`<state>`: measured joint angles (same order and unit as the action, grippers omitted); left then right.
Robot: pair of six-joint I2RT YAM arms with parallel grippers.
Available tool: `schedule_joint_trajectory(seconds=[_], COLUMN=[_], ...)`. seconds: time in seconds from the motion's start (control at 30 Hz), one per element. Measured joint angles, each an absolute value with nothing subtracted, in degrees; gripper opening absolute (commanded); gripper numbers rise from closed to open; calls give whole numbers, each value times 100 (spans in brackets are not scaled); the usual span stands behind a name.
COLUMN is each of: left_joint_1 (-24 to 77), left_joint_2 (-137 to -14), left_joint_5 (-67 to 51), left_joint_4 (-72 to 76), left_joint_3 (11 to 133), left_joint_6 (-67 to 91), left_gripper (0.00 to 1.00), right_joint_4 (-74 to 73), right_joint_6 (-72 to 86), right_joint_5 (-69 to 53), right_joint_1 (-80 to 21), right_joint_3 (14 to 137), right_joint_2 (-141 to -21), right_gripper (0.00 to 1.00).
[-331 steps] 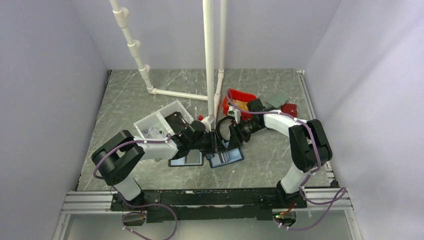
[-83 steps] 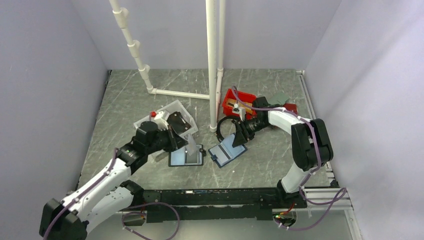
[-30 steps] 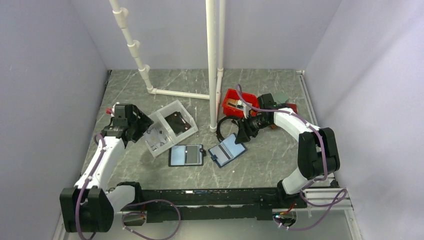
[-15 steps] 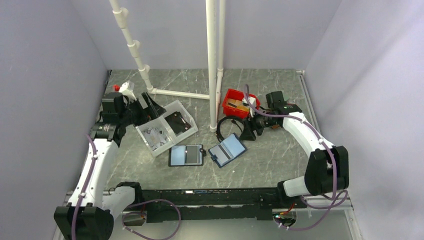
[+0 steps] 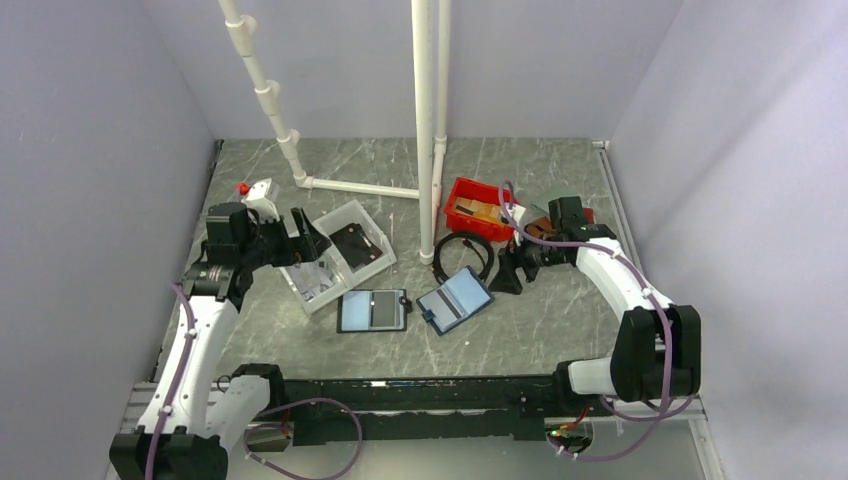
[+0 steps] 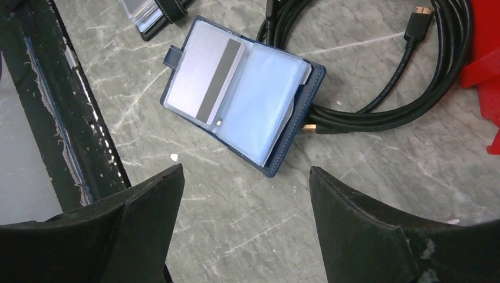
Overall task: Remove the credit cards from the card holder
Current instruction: Reset both arms
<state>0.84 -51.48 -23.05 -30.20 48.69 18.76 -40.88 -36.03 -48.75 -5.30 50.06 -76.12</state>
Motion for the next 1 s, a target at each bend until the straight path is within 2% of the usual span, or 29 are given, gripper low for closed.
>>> schedule_joint_trajectory(seconds=[0.23, 1.0], left_joint_1=[82, 49], left_joint_2=[-4657, -4875], left_joint_5=[-2178, -2110], left_joint_4=[-2969, -2980], left_joint_3=[4794, 4794], left_joint_6=[1737, 1715], left_gripper=[100, 99], right_joint_4=[-3959, -2786], right_joint_6=[-3778, -2620], right_joint_5=[-4950, -4480], right_joint_1=[-414, -766], right_joint_3=[4934, 4772], right_joint_2=[-7905, -8901], right_gripper=[80, 78])
